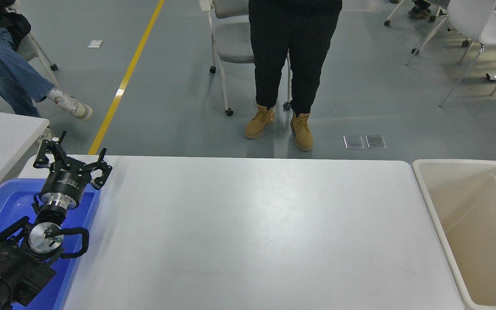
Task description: Clean the table surface
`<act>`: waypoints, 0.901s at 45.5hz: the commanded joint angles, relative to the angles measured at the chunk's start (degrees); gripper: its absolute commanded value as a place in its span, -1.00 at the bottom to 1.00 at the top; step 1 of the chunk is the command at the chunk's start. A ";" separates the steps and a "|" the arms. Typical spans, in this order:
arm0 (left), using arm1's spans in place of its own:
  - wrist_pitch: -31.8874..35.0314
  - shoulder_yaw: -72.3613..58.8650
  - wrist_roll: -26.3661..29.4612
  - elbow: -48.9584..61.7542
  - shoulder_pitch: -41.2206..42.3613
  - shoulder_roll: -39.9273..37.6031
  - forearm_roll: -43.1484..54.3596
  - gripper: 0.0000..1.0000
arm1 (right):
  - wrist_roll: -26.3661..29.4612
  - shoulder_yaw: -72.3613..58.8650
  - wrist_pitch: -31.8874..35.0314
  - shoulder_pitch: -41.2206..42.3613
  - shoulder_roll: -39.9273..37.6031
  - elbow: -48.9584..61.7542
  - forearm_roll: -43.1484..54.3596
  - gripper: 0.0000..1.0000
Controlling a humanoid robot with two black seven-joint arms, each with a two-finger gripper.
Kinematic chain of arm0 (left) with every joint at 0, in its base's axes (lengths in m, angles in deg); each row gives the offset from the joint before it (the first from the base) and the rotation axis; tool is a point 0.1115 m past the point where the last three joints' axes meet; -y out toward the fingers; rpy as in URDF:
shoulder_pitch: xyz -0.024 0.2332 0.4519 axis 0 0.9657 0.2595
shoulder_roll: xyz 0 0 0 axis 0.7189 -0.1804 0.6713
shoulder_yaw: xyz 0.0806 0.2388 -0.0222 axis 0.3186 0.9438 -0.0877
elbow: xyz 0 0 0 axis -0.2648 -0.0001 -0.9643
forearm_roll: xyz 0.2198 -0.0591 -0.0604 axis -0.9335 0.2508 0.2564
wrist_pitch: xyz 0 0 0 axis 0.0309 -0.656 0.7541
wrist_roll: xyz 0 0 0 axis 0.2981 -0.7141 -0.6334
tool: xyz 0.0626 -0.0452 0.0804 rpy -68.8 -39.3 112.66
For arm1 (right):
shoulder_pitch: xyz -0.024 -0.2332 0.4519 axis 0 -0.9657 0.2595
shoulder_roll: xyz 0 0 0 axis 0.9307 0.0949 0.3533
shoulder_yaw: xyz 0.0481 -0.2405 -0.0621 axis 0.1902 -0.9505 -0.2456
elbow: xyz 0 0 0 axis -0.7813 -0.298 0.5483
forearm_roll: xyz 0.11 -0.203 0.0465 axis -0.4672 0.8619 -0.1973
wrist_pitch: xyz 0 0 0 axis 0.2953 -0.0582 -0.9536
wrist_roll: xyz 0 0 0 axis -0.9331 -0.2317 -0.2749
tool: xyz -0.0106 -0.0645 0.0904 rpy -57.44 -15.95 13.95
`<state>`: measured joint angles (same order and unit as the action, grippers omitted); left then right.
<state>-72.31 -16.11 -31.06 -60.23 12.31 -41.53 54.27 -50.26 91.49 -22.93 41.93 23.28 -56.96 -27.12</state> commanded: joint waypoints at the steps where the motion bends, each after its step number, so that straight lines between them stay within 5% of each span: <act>1: 0.00 0.00 0.00 0.05 0.00 0.00 0.00 1.00 | -6.26 7.58 -0.11 -0.11 -0.20 -7.69 -0.08 0.95; 28: 0.00 0.00 0.00 -0.03 0.00 0.00 0.00 1.00 | -23.40 12.67 -0.19 -12.50 9.29 -11.38 -4.65 0.95; 41: 0.00 0.00 0.00 -0.03 0.00 0.00 0.00 1.00 | -25.16 12.67 0.16 -18.48 12.02 -11.47 -4.65 0.95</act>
<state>-72.31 -16.10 -31.06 -60.22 12.31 -41.54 54.28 -72.83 103.86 -23.02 28.41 32.84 -68.18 -31.56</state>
